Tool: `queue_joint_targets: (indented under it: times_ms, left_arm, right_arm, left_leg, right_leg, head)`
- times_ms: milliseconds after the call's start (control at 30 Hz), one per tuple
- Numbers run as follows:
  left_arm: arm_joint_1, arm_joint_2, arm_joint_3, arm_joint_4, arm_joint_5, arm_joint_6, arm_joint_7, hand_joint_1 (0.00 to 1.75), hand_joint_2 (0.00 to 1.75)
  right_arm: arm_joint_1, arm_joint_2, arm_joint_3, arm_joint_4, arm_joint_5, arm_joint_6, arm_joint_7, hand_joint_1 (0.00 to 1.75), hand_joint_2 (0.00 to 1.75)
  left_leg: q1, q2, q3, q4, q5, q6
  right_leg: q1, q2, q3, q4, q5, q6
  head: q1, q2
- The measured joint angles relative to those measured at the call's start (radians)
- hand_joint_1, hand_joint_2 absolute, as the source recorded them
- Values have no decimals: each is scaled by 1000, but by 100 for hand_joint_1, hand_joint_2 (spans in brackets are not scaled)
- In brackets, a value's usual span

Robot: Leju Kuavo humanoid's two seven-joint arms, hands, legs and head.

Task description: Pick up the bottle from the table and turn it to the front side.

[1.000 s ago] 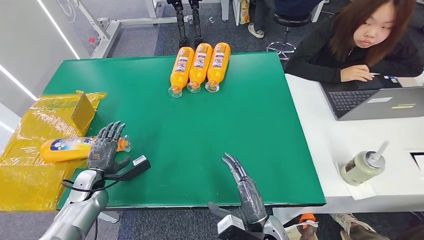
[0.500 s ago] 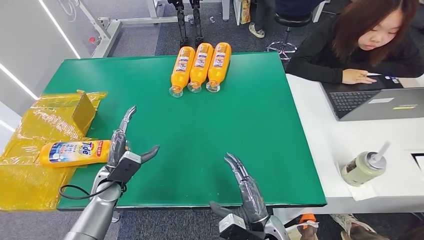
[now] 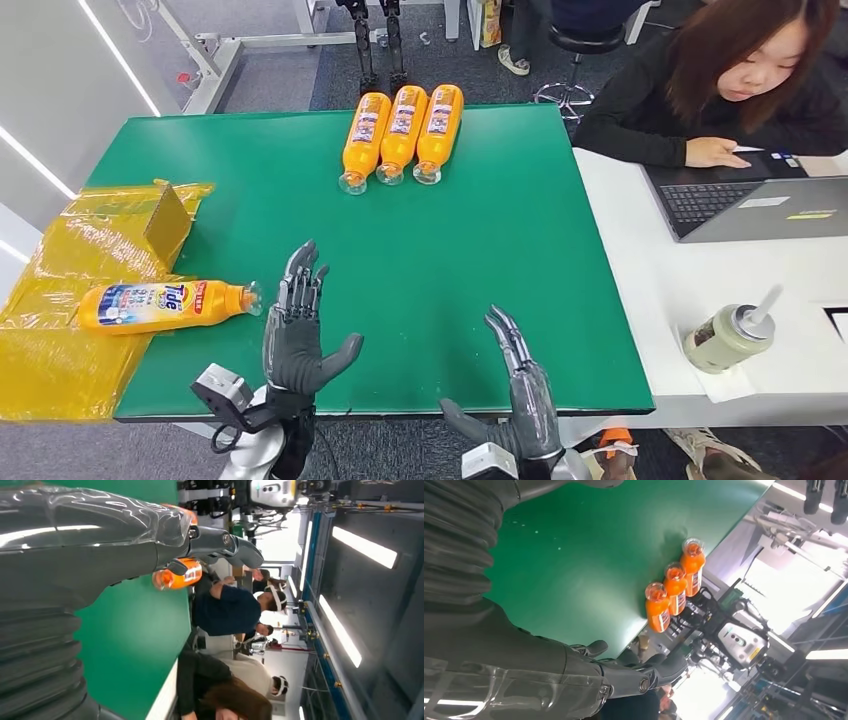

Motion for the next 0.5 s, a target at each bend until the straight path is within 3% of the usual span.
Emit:
queue_joint_targets:
  times_ms: [233,500]
  left_arm:
    - [33,-37,-25,-8,10,-53,3,0,175]
    - [44,-53,-45,-15,-20,-44,10,0,175]
  right_arm:
    - [32,-2,-22,-49,-6,-17,8,0,175]
    - [29,-3,-41,-82,-37,30,-24,0,175]
  left_leg:
    - [0,0,0,0,0,0]
    - [0,0,0,0,0,0]
  right_leg:
    - [0,0,0,0,0,0]
    - [0,0,0,0,0,0]
  head:
    - [0,0]
    - [0,0]
